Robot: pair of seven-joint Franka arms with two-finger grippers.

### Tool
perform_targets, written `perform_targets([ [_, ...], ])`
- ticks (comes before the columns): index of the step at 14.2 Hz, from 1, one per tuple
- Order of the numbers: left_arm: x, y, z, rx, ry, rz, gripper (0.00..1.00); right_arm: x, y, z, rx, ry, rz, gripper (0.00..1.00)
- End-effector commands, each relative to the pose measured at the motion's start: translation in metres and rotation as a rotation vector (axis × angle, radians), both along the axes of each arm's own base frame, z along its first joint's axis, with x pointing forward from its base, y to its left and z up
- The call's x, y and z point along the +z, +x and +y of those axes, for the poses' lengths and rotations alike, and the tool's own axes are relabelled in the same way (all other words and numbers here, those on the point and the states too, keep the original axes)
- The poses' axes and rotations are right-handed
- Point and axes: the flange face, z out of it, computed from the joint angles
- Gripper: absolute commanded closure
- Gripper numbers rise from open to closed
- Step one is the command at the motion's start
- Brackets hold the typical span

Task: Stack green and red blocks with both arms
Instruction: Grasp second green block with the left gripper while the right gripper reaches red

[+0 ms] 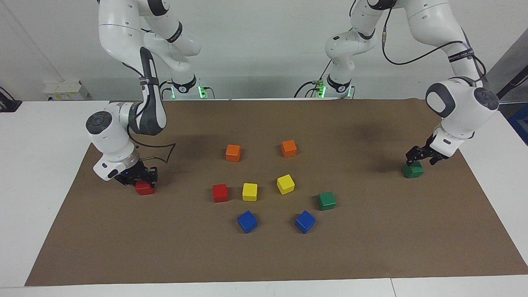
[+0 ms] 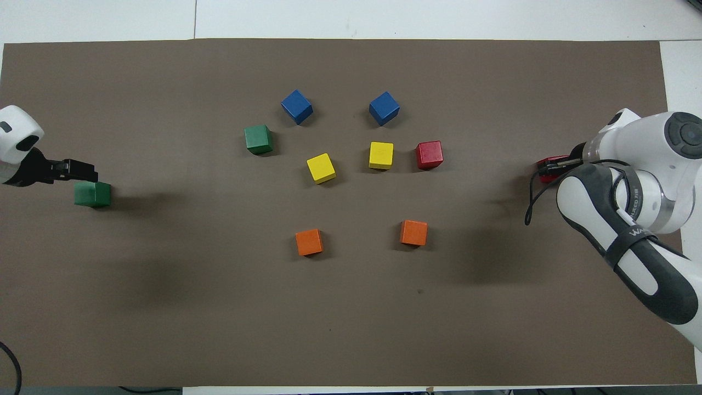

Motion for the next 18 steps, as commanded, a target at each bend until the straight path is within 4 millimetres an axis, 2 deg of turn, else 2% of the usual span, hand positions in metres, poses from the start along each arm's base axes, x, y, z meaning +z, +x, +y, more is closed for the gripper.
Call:
perform_targets([
  [1, 0.033, 0.033, -0.075, 0.087, -0.013, 0.012, 0.0, -0.006, -0.002, -0.001, 0.003, 0.0, -0.006, 0.0],
  [3, 0.041, 0.042, -0.124, 0.122, -0.029, 0.004, 0.0, -0.005, -0.002, -0.001, -0.003, 0.001, 0.0, 0.0],
  [5, 0.04, 0.042, -0.177, 0.138, -0.066, 0.001, 0.0, 0.006, 0.0, 0.0, 0.0, 0.001, 0.002, 0.0],
  [6, 0.041, 0.041, -0.196, 0.123, -0.076, -0.011, 0.0, 0.022, 0.0, 0.0, 0.001, 0.001, 0.011, 0.0],
  [7, 0.038, 0.042, -0.214, 0.112, -0.09, -0.023, 0.0, 0.048, 0.001, 0.0, 0.001, 0.001, 0.022, 0.0],
  [9, 0.022, 0.046, -0.251, 0.099, -0.098, -0.031, 0.0, 0.1, 0.005, 0.005, 0.003, 0.004, 0.054, 0.0],
  [11, 0.006, 0.06, -0.28, 0.082, -0.103, -0.028, 0.0, 0.14, 0.017, 0.016, -0.019, 0.017, 0.071, 0.0],
  [13, -0.015, 0.068, -0.3, 0.061, -0.104, -0.02, 0.0, 0.168, 0.028, 0.062, -0.067, 0.008, 0.059, 0.0],
  [15, -0.035, 0.074, -0.312, 0.059, -0.115, -0.047, 0.0, 0.163, 0.033, 0.119, -0.038, -0.013, 0.058, 0.0],
  [16, -0.043, 0.074, -0.32, 0.049, -0.115, -0.055, 0.0, 0.163, 0.032, 0.142, -0.047, -0.024, 0.046, 0.0],
  [18, -0.049, 0.075, -0.322, 0.044, -0.113, -0.067, 0.0, 0.155, 0.031, 0.184, -0.081, -0.023, 0.032, 0.0],
])
